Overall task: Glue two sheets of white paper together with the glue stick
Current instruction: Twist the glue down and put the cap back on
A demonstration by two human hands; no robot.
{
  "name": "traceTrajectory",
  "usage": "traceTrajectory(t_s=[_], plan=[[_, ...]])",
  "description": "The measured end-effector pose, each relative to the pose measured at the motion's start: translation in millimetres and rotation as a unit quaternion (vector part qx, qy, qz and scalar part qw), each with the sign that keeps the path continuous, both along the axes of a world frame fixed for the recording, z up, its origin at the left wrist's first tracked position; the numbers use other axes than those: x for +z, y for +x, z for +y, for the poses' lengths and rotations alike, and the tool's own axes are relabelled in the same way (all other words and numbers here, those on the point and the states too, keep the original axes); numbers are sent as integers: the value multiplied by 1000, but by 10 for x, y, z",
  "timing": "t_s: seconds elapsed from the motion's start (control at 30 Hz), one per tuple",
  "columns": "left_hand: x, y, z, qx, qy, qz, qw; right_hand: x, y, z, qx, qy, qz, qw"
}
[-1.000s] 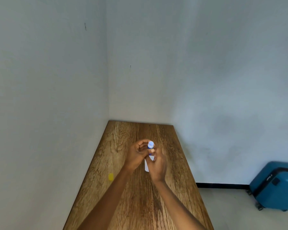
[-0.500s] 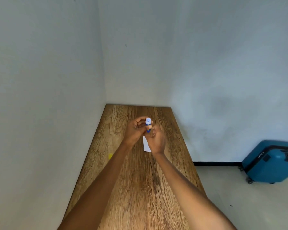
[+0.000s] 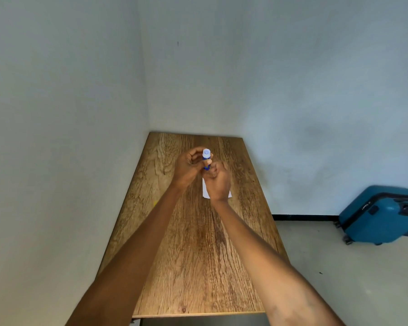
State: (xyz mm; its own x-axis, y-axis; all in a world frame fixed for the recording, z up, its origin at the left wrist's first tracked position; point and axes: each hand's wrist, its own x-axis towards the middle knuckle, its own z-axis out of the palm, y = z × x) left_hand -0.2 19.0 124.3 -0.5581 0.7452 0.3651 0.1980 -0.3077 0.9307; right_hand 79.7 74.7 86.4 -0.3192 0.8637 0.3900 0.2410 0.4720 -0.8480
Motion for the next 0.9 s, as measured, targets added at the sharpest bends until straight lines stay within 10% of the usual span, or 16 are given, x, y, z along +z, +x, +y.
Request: traceTrajectory(t_s=[0.3, 0.57, 0.9], plan=[[-31, -169, -38, -53, -22, 14, 998, -42, 75, 85, 177, 48, -68, 981], [-87, -98, -17, -29, -17, -18, 999, -105, 15, 67, 36, 31, -15, 999], [-101, -208, -82, -26, -24, -15, 999, -104, 98, 159, 169, 60, -91, 980]])
